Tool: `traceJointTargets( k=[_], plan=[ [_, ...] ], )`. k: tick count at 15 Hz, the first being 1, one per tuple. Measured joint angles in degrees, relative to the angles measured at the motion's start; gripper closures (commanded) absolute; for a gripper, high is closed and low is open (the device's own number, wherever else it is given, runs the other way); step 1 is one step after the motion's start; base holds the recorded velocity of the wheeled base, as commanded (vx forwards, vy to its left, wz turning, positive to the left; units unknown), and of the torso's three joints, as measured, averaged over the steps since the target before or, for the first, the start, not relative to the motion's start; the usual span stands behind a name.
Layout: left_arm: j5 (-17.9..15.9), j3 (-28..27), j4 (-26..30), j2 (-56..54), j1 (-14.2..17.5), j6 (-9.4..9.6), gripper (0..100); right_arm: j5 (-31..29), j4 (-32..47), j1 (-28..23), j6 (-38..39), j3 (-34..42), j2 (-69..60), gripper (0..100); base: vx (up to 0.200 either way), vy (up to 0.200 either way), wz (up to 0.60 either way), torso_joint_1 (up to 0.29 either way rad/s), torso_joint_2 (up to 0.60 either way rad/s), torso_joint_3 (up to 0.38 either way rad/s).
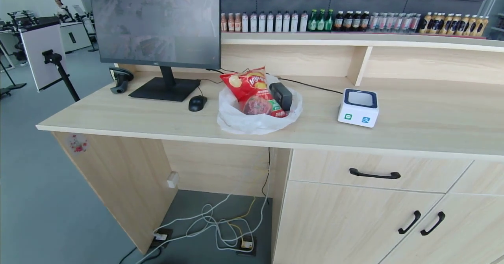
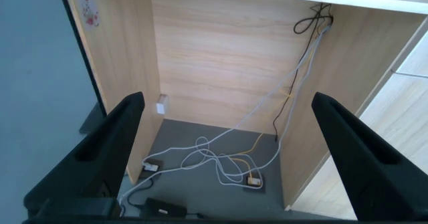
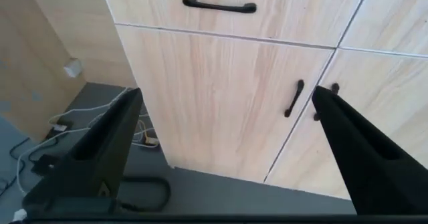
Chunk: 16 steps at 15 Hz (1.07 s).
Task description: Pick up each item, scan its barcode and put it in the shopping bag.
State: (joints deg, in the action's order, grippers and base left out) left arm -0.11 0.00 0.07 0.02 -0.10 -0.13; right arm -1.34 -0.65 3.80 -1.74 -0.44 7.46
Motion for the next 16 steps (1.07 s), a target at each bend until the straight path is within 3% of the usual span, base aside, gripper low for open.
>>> traceJointTargets(
  k=[3,9,13,16],
  plan=[
    [0.01,0.00,0.00,0.00,0.00,0.04,0,0.20,0.54,-2.51,-0.09,0.30,-4.33,0,-0.200,0.000,0.00,0.001,0.01,0.001],
    [0.01,0.00,0.00,0.00,0.00,0.13,0,0.28,0.55,-3.62,0.73,0.34,-7.51,0,-0.200,0.000,-0.60,0.001,0.00,0.005],
    [0.01,-0.02,0.06,0.00,0.00,0.13,0,0.30,0.55,-3.69,-0.09,0.34,-7.68,0,-0.200,0.000,0.00,0.005,0.01,0.004],
    [0.04,-0.05,0.04,0.00,0.00,0.13,0,0.28,0.60,-3.67,-0.17,0.34,-7.70,0,-0.200,-0.200,0.00,0.006,0.01,0.002]
  ],
)
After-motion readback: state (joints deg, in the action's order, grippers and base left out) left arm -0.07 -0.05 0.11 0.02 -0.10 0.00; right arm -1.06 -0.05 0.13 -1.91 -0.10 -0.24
